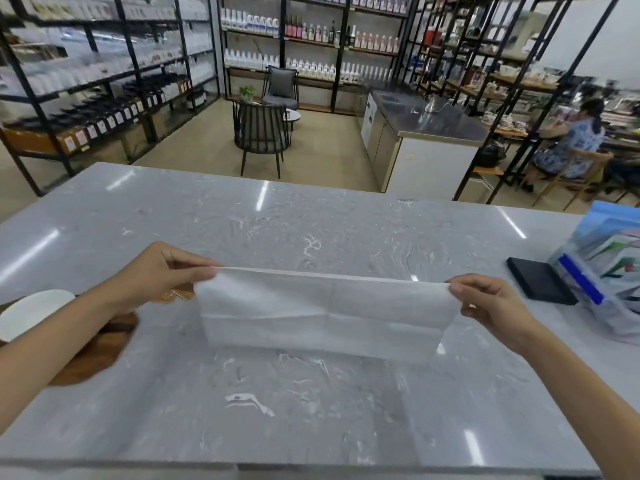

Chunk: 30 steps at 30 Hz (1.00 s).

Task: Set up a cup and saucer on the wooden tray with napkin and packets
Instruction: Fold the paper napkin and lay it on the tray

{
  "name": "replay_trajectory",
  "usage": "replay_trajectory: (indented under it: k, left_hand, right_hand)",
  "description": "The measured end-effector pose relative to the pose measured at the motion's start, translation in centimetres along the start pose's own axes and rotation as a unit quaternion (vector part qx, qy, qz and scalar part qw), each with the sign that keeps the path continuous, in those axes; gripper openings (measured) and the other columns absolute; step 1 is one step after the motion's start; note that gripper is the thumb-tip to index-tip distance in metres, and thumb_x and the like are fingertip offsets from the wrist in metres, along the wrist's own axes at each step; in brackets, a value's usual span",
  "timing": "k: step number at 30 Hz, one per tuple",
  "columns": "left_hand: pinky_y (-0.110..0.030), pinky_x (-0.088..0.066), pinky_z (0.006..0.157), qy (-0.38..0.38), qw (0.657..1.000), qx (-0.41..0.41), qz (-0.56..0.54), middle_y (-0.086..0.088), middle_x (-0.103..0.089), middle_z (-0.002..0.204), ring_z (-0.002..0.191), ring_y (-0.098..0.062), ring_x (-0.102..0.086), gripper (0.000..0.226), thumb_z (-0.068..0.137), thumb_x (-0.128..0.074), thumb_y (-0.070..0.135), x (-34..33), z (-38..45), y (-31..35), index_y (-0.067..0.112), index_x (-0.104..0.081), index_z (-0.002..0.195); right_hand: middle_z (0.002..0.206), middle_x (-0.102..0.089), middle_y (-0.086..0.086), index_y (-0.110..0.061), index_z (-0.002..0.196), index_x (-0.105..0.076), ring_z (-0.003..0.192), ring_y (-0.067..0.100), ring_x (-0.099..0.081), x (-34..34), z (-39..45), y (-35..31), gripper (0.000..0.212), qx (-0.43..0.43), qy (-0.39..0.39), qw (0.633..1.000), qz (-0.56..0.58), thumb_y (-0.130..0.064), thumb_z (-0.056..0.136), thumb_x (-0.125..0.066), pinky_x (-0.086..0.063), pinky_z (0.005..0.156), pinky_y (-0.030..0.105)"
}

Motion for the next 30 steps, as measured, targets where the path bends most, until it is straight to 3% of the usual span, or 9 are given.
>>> replay_trajectory:
  k: [4, 9, 13, 15, 17, 20, 24, 26, 30]
  left_hand:
    - [-0.017, -0.057, 0.061, 0.020, 0.997, 0.068, -0.015, 0.003, -0.082, 0.094, 0.080, -0.014, -0.078, 0.023, 0.075, -0.085, 0.032, -1.0, 0.8, -2.9, 0.029, -0.082, 0.098]
    - [-0.019, -0.061, 0.067, 0.030, 0.989, 0.136, -0.044, -0.016, -0.080, 0.099, 0.084, -0.017, -0.077, 0.015, 0.082, -0.081, 0.004, -4.3, 2.9, -9.3, 0.012, -0.081, 0.095]
    - [-0.011, -0.051, 0.072, 0.062, 0.983, 0.115, 0.129, -0.023, -0.077, 0.101, 0.088, -0.022, -0.069, 0.019, 0.083, -0.075, -0.009, -6.4, 4.6, -13.4, -0.002, -0.077, 0.100]
    - [-0.029, -0.053, 0.082, 0.082, 0.969, 0.102, 0.210, -0.021, -0.076, 0.102, 0.098, -0.031, -0.070, 0.023, 0.083, -0.066, -0.012, -7.3, 4.7, -14.1, -0.003, -0.075, 0.102]
    - [-0.040, -0.051, 0.089, 0.084, 0.946, 0.064, 0.307, -0.017, -0.073, 0.109, 0.109, -0.037, -0.066, 0.029, 0.084, -0.063, -0.005, -8.7, 4.0, -13.4, 0.003, -0.075, 0.109]
    - [-0.041, -0.044, 0.107, 0.056, 0.939, -0.001, 0.339, -0.012, -0.063, 0.135, 0.131, -0.035, -0.051, 0.036, 0.092, -0.061, 0.007, -13.6, 2.9, -11.6, 0.009, -0.067, 0.128]
    - [-0.034, -0.014, 0.125, -0.029, 0.940, -0.039, 0.337, -0.003, -0.021, 0.168, 0.157, -0.021, -0.011, 0.053, 0.106, -0.039, 0.031, -22.0, 1.7, -10.0, 0.016, -0.035, 0.156]
    - [-0.035, -0.002, 0.127, -0.065, 0.921, -0.022, 0.385, -0.002, -0.003, 0.171, 0.158, -0.019, 0.001, 0.059, 0.106, -0.027, 0.041, -24.1, 0.8, -10.7, 0.020, -0.017, 0.161]
    - [-0.040, -0.002, 0.128, -0.046, 0.885, 0.002, 0.463, 0.003, -0.002, 0.170, 0.157, -0.018, 0.001, 0.075, 0.095, 0.001, 0.057, -22.1, -0.8, -13.0, 0.024, -0.008, 0.162]
  right_hand:
    - [0.085, -0.059, 0.011, -0.008, 0.100, -0.079, 0.067, 0.015, -0.052, -0.8, 1.1, 1.2, 0.016, -0.033, 0.032, 0.999, 0.010, -0.019, 0.090, -0.073, -0.048, 0.061, 0.026]
    - [0.065, -0.054, 0.002, -0.017, 0.084, -0.079, 0.058, 0.017, -0.044, -3.4, 3.8, 5.3, 0.012, -0.085, 0.071, 0.988, -0.109, -0.014, 0.093, -0.072, -0.036, 0.053, 0.026]
    - [0.089, -0.068, 0.014, -0.012, 0.097, -0.075, 0.070, 0.023, -0.061, -5.6, 5.2, 9.7, 0.006, -0.147, 0.122, 0.970, -0.150, -0.010, 0.092, -0.071, -0.053, 0.065, 0.034]
    - [0.114, -0.071, 0.017, -0.007, 0.122, -0.069, 0.097, 0.032, -0.068, -6.9, 5.2, 11.3, 0.027, -0.163, 0.153, 0.948, -0.225, -0.011, 0.095, -0.065, -0.055, 0.091, 0.041]
    - [0.134, -0.060, 0.017, -0.009, 0.135, -0.059, 0.113, 0.034, -0.064, -8.9, 4.5, 11.7, 0.037, -0.130, 0.152, 0.921, -0.335, -0.016, 0.098, -0.060, -0.050, 0.099, 0.040]
    - [0.149, -0.050, 0.010, -0.015, 0.144, -0.052, 0.130, 0.030, -0.053, -14.4, 3.2, 11.5, 0.042, -0.012, 0.103, 0.893, -0.437, -0.023, 0.102, -0.053, -0.048, 0.102, 0.041]
    - [0.163, -0.037, 0.009, -0.018, 0.155, -0.041, 0.149, 0.029, -0.036, -22.0, 1.8, 12.2, 0.050, 0.108, 0.001, 0.869, -0.484, -0.032, 0.107, -0.043, -0.036, 0.118, 0.043]
    - [0.169, -0.023, 0.004, -0.025, 0.160, -0.027, 0.156, 0.024, -0.022, -23.4, 1.2, 13.5, 0.054, 0.108, -0.040, 0.855, -0.506, -0.040, 0.108, -0.034, -0.023, 0.125, 0.040]
    - [0.171, 0.007, -0.009, -0.039, 0.161, 0.001, 0.158, 0.016, 0.005, -19.3, 0.1, 16.4, 0.060, 0.039, -0.050, 0.826, -0.560, -0.058, 0.106, -0.013, 0.003, 0.126, 0.038]
Point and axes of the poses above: each hand's wrist, its own z-axis towards the middle knuckle, its own x-axis out of the back of the hand, y = z × x, the point moved 6 cm from there along z, towards the middle knuckle
